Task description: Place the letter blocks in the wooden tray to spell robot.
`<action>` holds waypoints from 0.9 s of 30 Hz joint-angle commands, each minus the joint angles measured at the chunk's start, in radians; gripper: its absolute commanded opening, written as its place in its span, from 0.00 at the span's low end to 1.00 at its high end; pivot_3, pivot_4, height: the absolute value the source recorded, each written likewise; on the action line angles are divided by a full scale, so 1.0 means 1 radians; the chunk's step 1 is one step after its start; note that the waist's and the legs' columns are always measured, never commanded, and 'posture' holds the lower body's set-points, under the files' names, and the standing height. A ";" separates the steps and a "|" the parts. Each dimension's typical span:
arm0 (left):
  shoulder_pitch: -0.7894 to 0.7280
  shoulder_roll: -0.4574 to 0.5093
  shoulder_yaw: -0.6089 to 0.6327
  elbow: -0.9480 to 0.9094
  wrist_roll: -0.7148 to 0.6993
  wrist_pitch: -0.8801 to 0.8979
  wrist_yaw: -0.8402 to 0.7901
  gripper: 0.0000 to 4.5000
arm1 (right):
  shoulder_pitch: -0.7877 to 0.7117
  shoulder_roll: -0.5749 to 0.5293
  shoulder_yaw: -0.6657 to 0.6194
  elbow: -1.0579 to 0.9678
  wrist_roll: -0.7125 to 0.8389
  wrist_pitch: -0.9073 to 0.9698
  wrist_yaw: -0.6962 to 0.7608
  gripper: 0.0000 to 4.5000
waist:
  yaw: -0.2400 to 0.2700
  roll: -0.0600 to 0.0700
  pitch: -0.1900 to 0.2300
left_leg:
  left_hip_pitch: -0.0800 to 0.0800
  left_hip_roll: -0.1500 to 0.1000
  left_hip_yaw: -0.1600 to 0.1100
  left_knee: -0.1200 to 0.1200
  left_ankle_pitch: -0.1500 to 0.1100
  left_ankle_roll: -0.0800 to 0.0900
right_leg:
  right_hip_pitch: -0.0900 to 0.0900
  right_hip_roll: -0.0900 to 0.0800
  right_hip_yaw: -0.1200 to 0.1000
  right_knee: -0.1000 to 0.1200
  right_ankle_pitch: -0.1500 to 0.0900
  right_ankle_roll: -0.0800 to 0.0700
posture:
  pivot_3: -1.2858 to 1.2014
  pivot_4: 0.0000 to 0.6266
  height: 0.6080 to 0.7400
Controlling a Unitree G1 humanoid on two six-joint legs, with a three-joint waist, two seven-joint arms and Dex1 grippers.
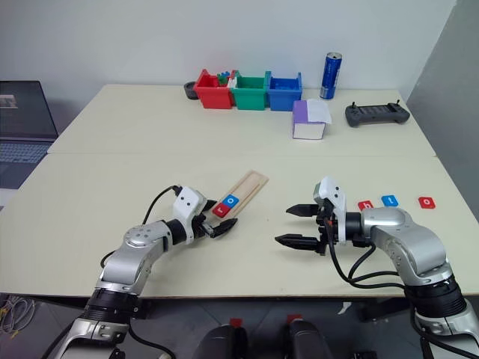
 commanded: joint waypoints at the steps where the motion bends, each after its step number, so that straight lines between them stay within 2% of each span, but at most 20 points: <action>1: 0.003 -0.008 -0.010 -0.038 0.000 0.016 0.012 1.00 | -0.015 -0.010 -0.007 -0.014 0.002 -0.017 0.012 0.99 | 0.000 0.000 0.000 | 0.000 0.000 0.000 0.000 0.000 0.000 | 0.000 0.000 0.000 0.000 0.000 0.000 | 0.52 0.24 1.00; 7: -0.020 -0.027 -0.013 -0.013 0.005 0.036 0.042 1.00 | -0.013 -0.009 -0.009 -0.011 -0.003 -0.025 0.008 0.99 | 0.001 0.000 0.000 | 0.000 0.000 0.000 0.000 0.000 0.000 | 0.000 0.000 0.000 0.000 0.000 0.000 | 0.52 0.24 1.00; 9: -0.023 -0.031 -0.022 -0.013 0.002 0.041 0.033 0.84 | -0.033 0.016 0.001 0.045 -0.072 -0.077 -0.052 1.00 | 0.001 0.000 0.000 | 0.000 0.000 0.000 0.000 0.000 0.000 | 0.000 0.000 0.000 0.000 0.000 0.000 | 0.52 0.24 1.00; 11: -0.024 -0.033 -0.024 -0.016 -0.002 0.045 0.030 0.75 | -0.041 0.029 0.011 0.088 -0.114 -0.109 -0.074 1.00 | 0.001 0.000 0.000 | 0.000 0.000 0.000 0.000 0.000 0.000 | 0.000 0.000 0.000 0.000 0.000 0.000 | 0.52 0.24 1.00; 16: -0.033 -0.016 -0.024 -0.001 0.000 0.028 0.009 0.75 | -0.019 0.024 0.008 0.088 -0.116 -0.121 -0.047 1.00 | 0.001 0.000 0.000 | 0.000 0.000 0.000 0.000 0.000 0.000 | 0.000 0.000 0.000 0.000 0.000 0.000 | 0.52 0.24 1.00; 20: -0.066 0.022 -0.048 0.037 -0.009 -0.032 -0.104 0.75 | 0.001 -0.019 -0.022 0.076 -0.095 -0.109 -0.011 1.00 | 0.002 0.000 0.000 | 0.000 0.000 0.000 0.000 0.000 0.000 | 0.000 0.000 0.000 0.000 0.000 0.000 | 0.52 0.24 1.00; 27: -0.182 0.064 -0.115 0.179 -0.047 -0.153 -0.428 0.75 | 0.091 -0.154 -0.122 0.074 -0.096 -0.126 0.030 1.00 | 0.004 0.000 0.000 | -0.001 -0.001 0.000 0.000 0.000 0.000 | 0.000 0.000 0.000 -0.001 0.000 0.000 | 0.52 0.24 1.00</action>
